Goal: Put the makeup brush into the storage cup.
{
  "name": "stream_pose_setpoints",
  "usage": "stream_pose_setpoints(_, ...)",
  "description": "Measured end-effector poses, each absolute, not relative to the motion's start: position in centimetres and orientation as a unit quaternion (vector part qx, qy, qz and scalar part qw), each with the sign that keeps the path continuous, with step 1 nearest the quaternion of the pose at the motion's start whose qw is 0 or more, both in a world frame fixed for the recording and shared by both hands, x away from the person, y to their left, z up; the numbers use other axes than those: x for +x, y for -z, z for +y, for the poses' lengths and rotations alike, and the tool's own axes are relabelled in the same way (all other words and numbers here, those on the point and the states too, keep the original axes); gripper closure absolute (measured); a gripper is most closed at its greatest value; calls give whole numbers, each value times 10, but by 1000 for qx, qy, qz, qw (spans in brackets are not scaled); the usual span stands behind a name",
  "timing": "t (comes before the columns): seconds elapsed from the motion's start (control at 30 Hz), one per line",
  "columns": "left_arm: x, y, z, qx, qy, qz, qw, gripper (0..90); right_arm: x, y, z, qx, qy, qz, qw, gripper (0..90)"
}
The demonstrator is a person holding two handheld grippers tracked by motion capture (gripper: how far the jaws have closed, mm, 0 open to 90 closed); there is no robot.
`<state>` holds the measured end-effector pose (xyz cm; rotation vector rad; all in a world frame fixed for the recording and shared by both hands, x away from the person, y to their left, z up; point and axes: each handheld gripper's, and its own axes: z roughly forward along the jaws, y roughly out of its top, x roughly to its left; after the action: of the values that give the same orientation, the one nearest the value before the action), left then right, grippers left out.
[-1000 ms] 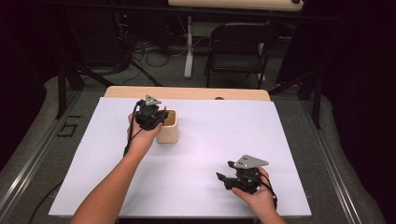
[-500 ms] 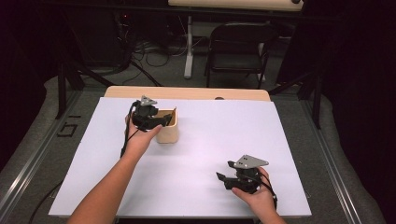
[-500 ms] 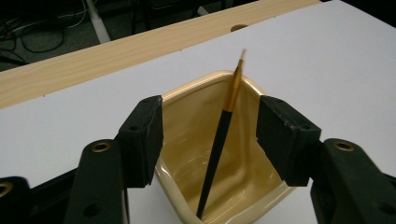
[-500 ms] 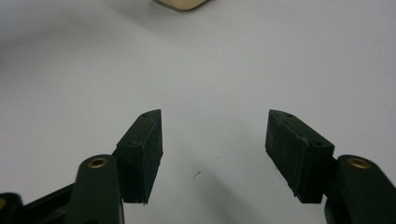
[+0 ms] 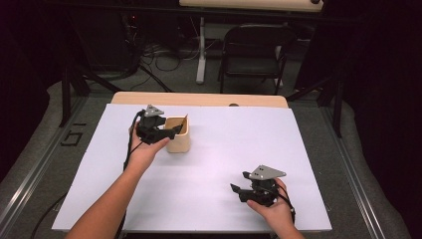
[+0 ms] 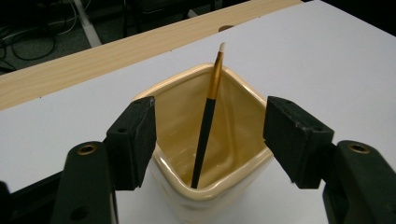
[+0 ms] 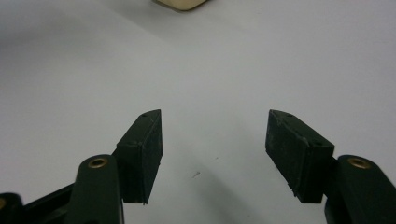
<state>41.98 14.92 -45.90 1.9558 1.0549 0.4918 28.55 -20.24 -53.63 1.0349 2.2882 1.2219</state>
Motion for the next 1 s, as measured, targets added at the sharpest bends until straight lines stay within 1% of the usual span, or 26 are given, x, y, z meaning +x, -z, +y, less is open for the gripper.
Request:
stream_pose_setpoints(0.07, 416, 458, 150, 779, -195, 418, 425, 332, 286, 536, -202, 365, -431, 807, 174, 367)
stream_pose_setpoints(0.63, 382, 454, 154, 791, -183, 385, 438, 316, 285, 536, -202, 365, -430, 807, 174, 366)
stream_pose_setpoints(1.0, 358, 461, 151, 804, -178, 362, 437, 300, 285, 536, -202, 366, -431, 806, 174, 364)
